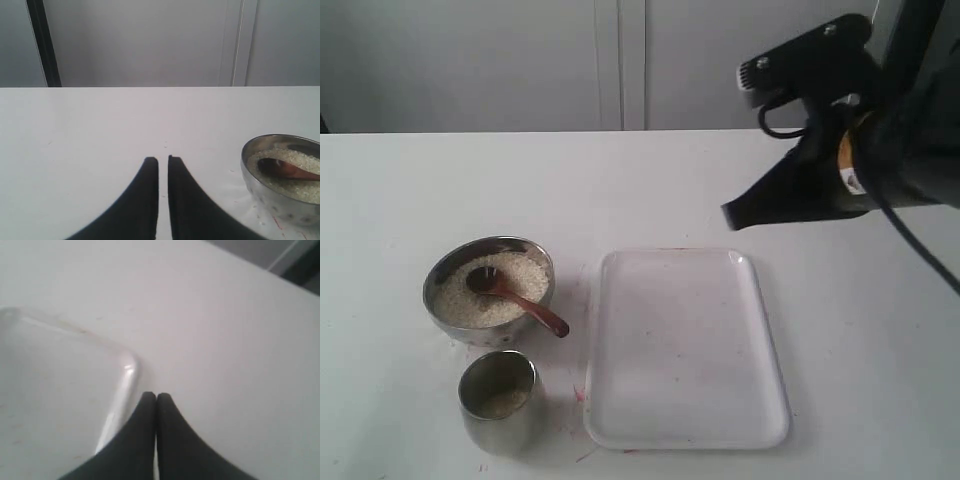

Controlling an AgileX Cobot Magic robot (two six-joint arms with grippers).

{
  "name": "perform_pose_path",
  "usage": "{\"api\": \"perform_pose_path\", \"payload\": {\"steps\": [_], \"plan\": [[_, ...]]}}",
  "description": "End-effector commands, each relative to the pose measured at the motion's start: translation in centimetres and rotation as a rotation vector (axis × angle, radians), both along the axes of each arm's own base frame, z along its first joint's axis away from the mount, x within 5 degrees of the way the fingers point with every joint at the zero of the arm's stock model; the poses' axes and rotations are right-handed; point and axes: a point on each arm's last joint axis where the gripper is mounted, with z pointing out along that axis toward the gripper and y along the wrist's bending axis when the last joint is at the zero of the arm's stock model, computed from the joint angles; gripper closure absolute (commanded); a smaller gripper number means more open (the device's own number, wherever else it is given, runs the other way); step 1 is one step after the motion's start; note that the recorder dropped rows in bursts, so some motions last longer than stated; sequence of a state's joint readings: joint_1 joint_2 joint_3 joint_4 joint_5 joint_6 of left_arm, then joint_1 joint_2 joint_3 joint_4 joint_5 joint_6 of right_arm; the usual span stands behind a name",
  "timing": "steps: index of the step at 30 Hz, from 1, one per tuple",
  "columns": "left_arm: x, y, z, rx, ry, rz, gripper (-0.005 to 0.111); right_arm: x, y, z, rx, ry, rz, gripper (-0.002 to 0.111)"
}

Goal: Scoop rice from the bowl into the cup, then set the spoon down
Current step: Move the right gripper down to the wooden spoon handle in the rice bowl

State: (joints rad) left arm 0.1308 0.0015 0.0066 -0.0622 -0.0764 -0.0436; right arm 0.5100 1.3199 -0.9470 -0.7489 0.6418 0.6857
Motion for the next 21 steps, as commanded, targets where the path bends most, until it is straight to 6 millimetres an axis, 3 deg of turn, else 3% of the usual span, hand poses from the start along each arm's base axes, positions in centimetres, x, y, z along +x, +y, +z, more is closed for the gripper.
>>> {"api": "perform_pose_path", "payload": {"steps": [1, 6, 9, 16, 21], "plan": [[-0.1, 0.0, 0.3, -0.008, -0.014, -0.005, 0.092, -1.5, 3.1, 0.3, 0.166, 0.127, 0.117, 0.108], [-0.1, 0.0, 0.3, -0.008, -0.014, -0.005, 0.092, -2.7, 5.1, -0.3, 0.275, 0.240, 0.189, 0.108], [-0.1, 0.0, 0.3, -0.008, -0.014, -0.005, 0.092, -2.3, 5.7, -1.5, 0.284, 0.291, 0.176, 0.108], [-0.1, 0.0, 0.3, -0.008, -0.014, -0.005, 0.092, -0.3, 8.0, -4.2, 0.264, 0.263, 0.256, 0.108], [-0.1, 0.0, 0.3, -0.008, -0.014, -0.005, 0.092, -0.4, 10.1, -4.2, 0.306, 0.194, 0.339, 0.108]]}}
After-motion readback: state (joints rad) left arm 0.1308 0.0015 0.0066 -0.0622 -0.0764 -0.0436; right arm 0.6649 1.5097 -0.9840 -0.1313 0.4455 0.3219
